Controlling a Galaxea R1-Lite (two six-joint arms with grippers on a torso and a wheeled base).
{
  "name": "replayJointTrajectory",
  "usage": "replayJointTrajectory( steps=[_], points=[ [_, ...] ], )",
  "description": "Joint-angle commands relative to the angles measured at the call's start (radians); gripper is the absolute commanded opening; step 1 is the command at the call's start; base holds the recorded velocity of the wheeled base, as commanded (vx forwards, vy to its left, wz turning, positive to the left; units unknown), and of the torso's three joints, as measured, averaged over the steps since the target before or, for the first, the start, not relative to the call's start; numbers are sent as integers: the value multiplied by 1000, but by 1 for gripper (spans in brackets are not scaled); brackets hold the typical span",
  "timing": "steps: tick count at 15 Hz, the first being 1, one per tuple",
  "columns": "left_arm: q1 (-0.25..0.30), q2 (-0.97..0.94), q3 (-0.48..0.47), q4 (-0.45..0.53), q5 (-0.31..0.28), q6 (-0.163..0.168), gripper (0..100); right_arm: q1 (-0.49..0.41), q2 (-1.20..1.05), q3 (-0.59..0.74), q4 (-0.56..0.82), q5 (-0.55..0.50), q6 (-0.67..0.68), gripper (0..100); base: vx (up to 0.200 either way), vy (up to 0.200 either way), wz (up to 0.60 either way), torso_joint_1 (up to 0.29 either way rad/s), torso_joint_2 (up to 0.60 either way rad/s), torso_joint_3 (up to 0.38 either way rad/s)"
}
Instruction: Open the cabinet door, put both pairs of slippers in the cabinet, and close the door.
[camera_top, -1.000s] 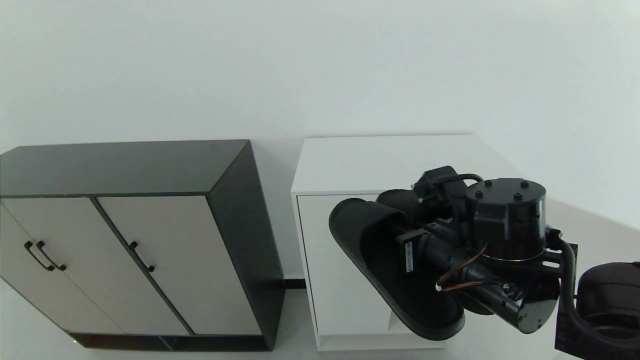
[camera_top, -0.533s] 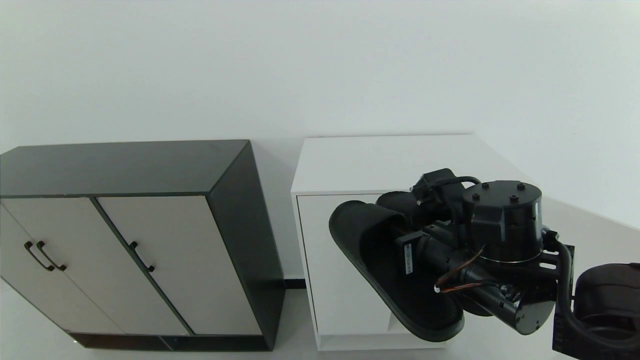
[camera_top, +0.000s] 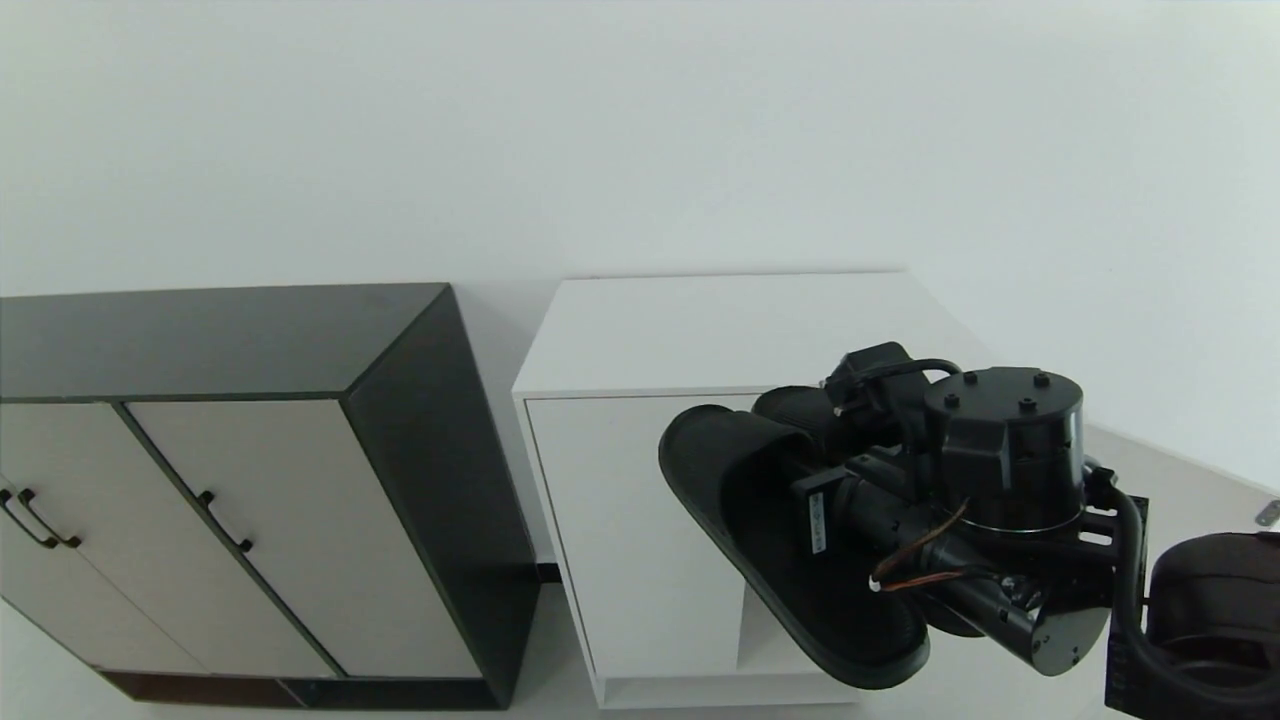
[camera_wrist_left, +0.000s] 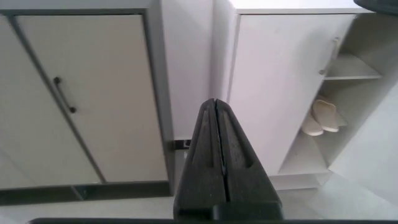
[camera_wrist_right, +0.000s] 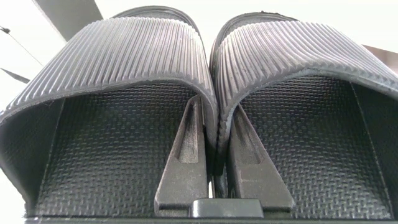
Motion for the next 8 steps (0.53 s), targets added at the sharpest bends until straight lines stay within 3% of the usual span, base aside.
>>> replayJointTrajectory(
  steps=[1,8],
  points=[
    [0,0,0,0,0,0,0,0,4,0,0,0,0,0,0,-200,0,7,2,2],
    [0,0,0,0,0,0,0,0,12,14,-16,0,0,0,0,-200,0,2,2,2]
  ],
)
